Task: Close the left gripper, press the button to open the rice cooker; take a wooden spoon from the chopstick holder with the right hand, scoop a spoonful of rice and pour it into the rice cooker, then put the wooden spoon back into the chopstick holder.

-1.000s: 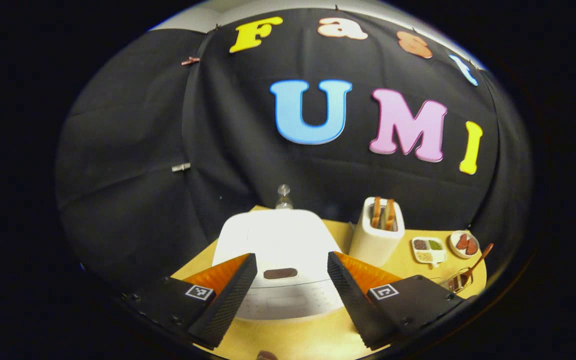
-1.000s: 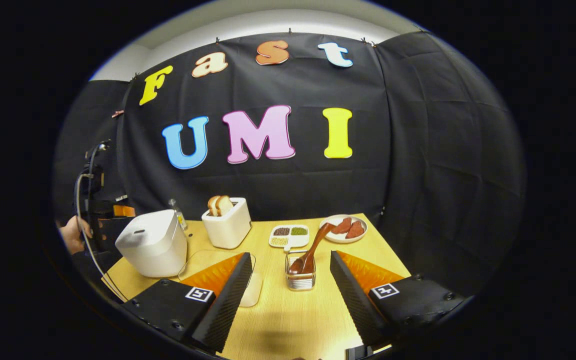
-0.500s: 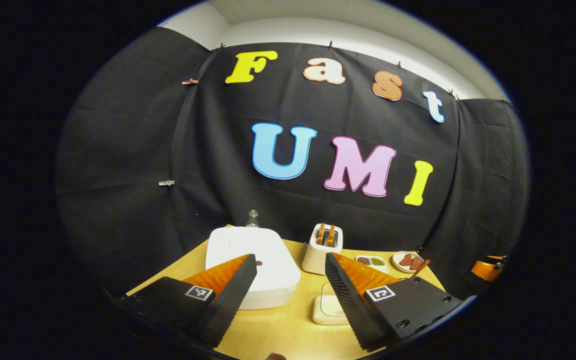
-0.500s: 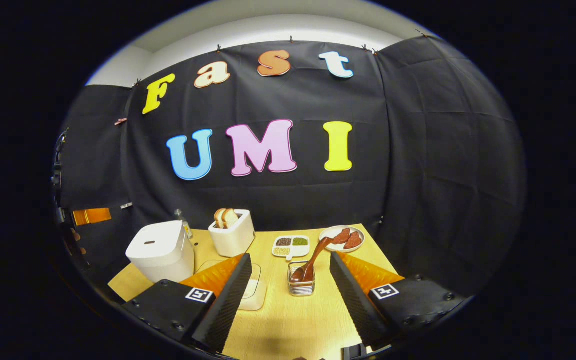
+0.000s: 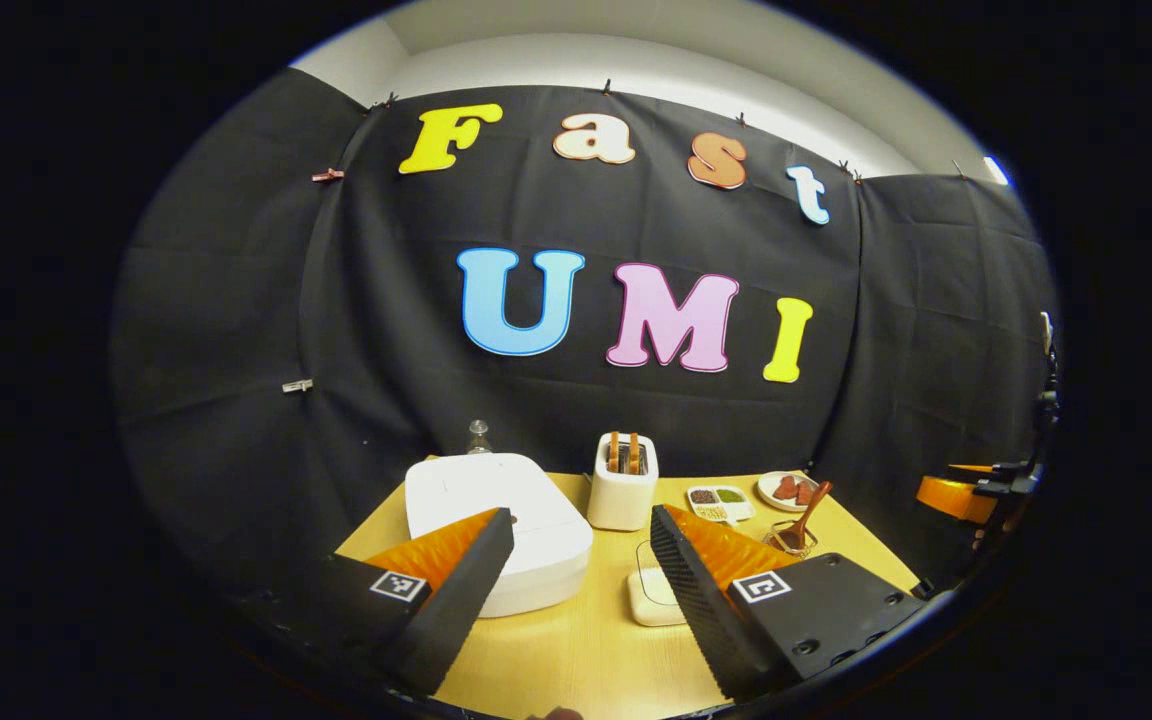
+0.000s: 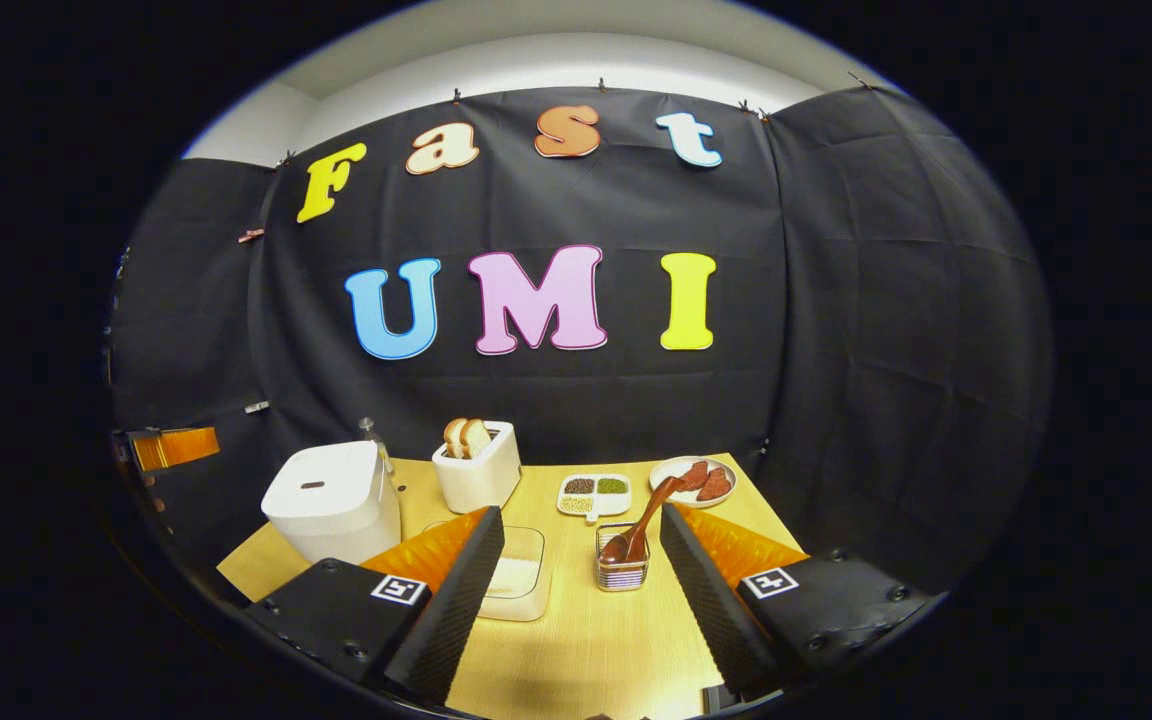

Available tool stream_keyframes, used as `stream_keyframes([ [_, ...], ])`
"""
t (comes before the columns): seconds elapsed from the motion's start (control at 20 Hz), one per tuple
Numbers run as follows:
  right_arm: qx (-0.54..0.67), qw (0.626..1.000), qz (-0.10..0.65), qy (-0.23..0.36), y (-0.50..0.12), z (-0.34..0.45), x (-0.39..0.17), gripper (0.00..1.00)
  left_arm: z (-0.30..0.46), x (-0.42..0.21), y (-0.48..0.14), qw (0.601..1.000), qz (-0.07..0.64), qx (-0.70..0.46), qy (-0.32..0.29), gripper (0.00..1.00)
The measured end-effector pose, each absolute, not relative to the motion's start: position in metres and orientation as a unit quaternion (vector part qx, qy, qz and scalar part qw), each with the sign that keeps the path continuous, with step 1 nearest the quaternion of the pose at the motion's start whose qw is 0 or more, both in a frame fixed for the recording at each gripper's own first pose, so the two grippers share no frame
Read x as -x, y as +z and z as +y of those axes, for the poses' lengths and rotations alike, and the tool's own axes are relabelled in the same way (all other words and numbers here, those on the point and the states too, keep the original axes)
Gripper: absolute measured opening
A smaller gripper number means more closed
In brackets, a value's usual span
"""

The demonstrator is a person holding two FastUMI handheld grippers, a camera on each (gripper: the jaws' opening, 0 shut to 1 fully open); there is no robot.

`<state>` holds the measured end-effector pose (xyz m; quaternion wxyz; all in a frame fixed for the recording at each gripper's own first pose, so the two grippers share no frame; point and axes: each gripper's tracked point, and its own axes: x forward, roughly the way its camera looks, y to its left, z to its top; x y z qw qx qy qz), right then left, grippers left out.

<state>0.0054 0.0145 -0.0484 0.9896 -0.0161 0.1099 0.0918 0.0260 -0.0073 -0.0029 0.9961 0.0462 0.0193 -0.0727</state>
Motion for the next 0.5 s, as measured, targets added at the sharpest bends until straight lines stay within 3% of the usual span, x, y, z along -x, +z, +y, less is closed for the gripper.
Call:
stream_keyframes([
  [0.5,0.017,0.991,0.106,0.078,-0.055,0.028,0.009,0.98,-0.018,-0.012,-0.008,0.993,0.003,-0.085,-0.082,0.95],
])
